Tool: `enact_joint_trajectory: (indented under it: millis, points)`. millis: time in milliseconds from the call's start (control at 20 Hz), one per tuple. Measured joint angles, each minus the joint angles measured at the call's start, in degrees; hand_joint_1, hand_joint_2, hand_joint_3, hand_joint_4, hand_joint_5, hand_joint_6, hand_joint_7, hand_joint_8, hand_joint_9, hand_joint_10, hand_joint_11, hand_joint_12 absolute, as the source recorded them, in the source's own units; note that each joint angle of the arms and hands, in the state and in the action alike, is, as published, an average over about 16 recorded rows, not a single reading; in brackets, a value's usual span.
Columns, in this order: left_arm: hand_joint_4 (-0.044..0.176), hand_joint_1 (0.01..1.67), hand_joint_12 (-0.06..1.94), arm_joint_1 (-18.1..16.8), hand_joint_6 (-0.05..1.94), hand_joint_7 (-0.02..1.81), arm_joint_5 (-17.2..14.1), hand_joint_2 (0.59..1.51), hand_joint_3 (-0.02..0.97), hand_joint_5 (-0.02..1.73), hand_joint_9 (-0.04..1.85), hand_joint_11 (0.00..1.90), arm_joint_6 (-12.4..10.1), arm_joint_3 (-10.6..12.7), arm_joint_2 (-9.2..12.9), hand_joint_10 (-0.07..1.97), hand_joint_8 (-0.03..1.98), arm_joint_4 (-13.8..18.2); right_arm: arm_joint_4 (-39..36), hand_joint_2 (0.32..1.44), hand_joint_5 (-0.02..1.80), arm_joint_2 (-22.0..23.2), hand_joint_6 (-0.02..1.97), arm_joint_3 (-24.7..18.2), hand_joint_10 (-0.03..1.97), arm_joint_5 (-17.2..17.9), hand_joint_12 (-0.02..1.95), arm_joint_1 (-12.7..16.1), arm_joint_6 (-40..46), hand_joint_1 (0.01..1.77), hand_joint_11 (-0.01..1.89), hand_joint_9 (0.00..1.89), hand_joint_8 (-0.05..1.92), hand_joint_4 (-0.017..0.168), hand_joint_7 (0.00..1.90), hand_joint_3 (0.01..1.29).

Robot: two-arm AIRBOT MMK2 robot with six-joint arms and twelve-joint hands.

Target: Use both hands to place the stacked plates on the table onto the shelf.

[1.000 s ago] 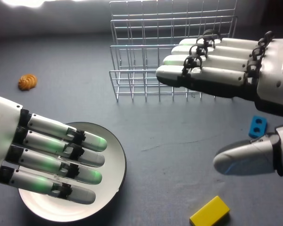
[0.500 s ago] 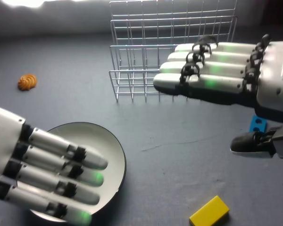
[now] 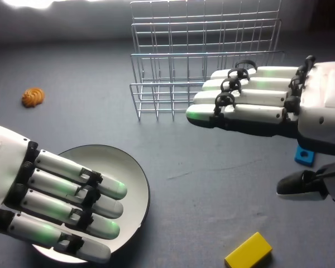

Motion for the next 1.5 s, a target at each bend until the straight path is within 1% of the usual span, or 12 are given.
enact_joint_trajectory:
  millis: [350, 500, 650, 850, 1100, 1300, 1500]
  points:
    - [-0.005, 0.02, -0.01, -0.76, 0.0, 0.02, 2.12, 1.151, 0.027, 0.04, 0.02, 0.02, -0.51, -0.67, -0.07, 0.0, -0.01, 0.97, -2.15, 0.99, 0.02, -0.18, 0.02, -0.1, 0.01, -0.73, 0.12, 0.0, 0.96, 1.22, 0.02, 0.02, 0.01, -0.003, 0.02, 0.03]
    - [-0.005, 0.02, -0.01, -0.11, 0.0, 0.02, 3.24, 1.152, 0.026, 0.04, 0.02, 0.02, -0.47, -0.63, -0.08, 0.01, -0.01, 1.14, -2.85, 0.98, 0.02, -0.25, 0.02, -0.14, 0.01, -0.72, 0.15, 0.0, 1.38, 1.22, 0.02, 0.02, 0.01, -0.003, 0.02, 0.03]
    - [-0.005, 0.02, -0.01, 1.36, 0.0, 0.02, 4.56, 1.153, 0.025, 0.04, 0.02, 0.02, -0.27, -0.14, -0.13, 0.0, -0.01, 1.01, -2.92, 0.98, 0.02, -0.34, 0.02, -0.17, 0.0, -0.58, 0.2, -0.02, 1.73, 1.21, 0.02, 0.02, 0.01, -0.003, 0.02, 0.03]
    - [-0.006, 0.02, -0.01, 3.99, 0.0, 0.03, 6.74, 1.154, 0.023, 0.05, 0.02, 0.02, 0.13, 1.1, -0.16, 0.01, -0.01, 0.64, -2.26, 0.98, 0.02, -0.41, 0.02, -0.19, 0.0, -0.26, 0.22, -0.22, 1.81, 1.19, 0.02, 0.02, 0.01, -0.003, 0.02, 0.03]
    - [-0.006, 0.02, -0.01, 7.18, 0.0, 0.03, 8.87, 1.156, 0.02, 0.05, 0.02, 0.02, 0.9, 3.29, -0.09, 0.0, -0.01, 0.38, -2.36, 0.97, 0.02, -0.72, 0.02, -0.16, 0.0, 0.16, 0.27, -0.39, 1.82, 1.16, 0.02, 0.02, 0.01, -0.004, 0.02, 0.03]
    - [-0.006, 0.02, -0.01, 9.39, 0.0, 0.03, 11.13, 1.158, 0.018, 0.05, 0.02, 0.02, 1.45, 5.05, -0.04, 0.0, -0.01, 0.25, -2.69, 0.98, 0.02, -1.4, 0.02, 0.1, 0.0, 0.53, 0.37, -0.59, 1.83, 1.13, 0.02, 0.02, 0.01, -0.004, 0.02, 0.03]
    - [-0.006, 0.02, -0.01, 11.14, 0.0, 0.03, 13.58, 1.162, 0.017, 0.05, 0.02, 0.02, 1.83, 6.33, 0.03, 0.0, -0.01, 0.04, -3.73, 0.98, 0.02, -2.47, 0.02, 0.72, 0.01, 0.65, 0.43, -0.99, 1.81, 1.1, 0.01, 0.02, 0.01, -0.005, 0.02, 0.03]
